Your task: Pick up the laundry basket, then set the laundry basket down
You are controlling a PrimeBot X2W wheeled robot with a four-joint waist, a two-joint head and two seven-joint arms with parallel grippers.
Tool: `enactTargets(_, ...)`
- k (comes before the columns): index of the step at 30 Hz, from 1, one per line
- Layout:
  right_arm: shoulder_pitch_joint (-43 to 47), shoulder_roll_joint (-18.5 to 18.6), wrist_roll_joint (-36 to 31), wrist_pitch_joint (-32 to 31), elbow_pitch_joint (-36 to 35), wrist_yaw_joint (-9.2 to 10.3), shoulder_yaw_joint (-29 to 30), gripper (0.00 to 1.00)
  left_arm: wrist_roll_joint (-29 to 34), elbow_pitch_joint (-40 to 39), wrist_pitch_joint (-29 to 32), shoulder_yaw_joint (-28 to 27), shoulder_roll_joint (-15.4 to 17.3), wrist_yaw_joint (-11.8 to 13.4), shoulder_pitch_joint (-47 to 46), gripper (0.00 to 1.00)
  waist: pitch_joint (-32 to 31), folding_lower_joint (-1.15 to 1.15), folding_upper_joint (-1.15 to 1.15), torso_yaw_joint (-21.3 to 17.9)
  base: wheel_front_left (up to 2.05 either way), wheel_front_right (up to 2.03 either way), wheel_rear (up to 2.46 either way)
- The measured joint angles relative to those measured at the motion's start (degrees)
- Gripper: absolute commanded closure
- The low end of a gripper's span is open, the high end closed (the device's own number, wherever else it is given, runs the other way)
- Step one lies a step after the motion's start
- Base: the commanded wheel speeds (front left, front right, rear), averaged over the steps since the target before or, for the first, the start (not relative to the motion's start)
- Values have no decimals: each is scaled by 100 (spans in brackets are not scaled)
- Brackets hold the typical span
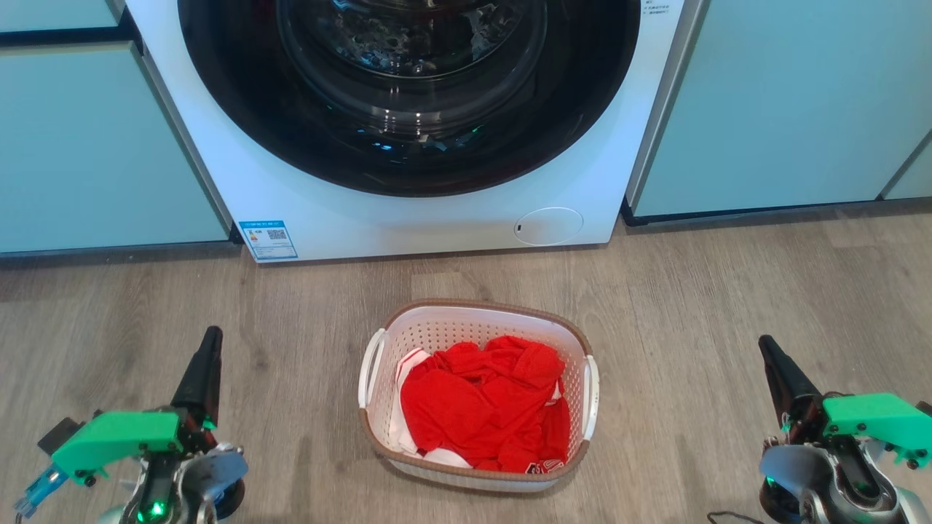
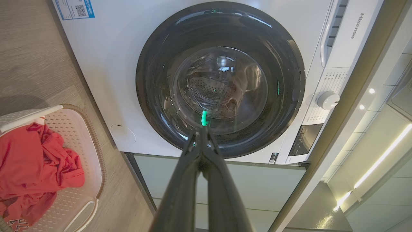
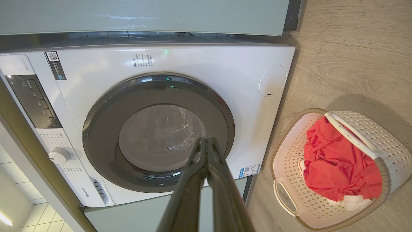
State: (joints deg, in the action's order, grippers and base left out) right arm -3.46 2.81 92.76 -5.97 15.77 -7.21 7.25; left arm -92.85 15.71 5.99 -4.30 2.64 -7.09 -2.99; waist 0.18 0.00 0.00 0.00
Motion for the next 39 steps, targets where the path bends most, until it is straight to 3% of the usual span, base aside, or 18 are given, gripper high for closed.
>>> enactTargets(39, 0, -31, 0, 0, 1, 0, 18, 100, 8, 0, 7, -10, -13, 0, 0, 100, 0, 0, 0, 0, 0, 0, 0)
